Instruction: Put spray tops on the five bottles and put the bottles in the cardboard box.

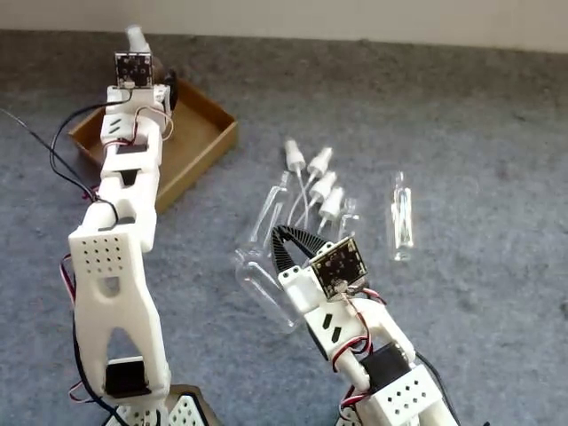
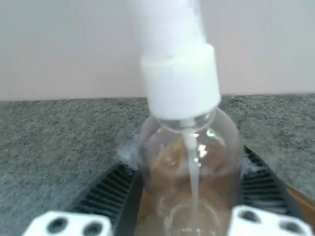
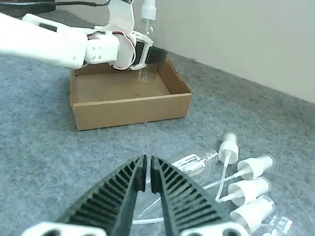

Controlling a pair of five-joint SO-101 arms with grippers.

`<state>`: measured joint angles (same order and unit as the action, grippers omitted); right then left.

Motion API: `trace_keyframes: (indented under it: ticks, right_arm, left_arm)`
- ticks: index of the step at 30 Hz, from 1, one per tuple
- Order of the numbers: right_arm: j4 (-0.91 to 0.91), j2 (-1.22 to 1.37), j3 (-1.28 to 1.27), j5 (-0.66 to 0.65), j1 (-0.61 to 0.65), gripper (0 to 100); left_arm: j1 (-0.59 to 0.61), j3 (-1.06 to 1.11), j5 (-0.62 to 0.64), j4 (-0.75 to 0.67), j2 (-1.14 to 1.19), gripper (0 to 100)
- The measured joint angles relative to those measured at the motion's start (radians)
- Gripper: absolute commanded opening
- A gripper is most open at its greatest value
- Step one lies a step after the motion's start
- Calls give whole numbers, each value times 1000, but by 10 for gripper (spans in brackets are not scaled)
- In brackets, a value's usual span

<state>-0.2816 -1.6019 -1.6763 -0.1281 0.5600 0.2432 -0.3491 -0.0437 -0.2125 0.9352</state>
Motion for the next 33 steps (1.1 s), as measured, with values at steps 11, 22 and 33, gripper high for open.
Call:
trace_keyframes:
  ticks: [11,22,33]
  right_arm:
    - [0,0,0,0,0,19]
    - [0,0,0,0,0,19]
    - [0,0,0,0,0,19]
  left_arm:
    - [6,0,0,97,2,250]
    - [31,0,0,101,2,316]
    - [37,0,0,172,2,372]
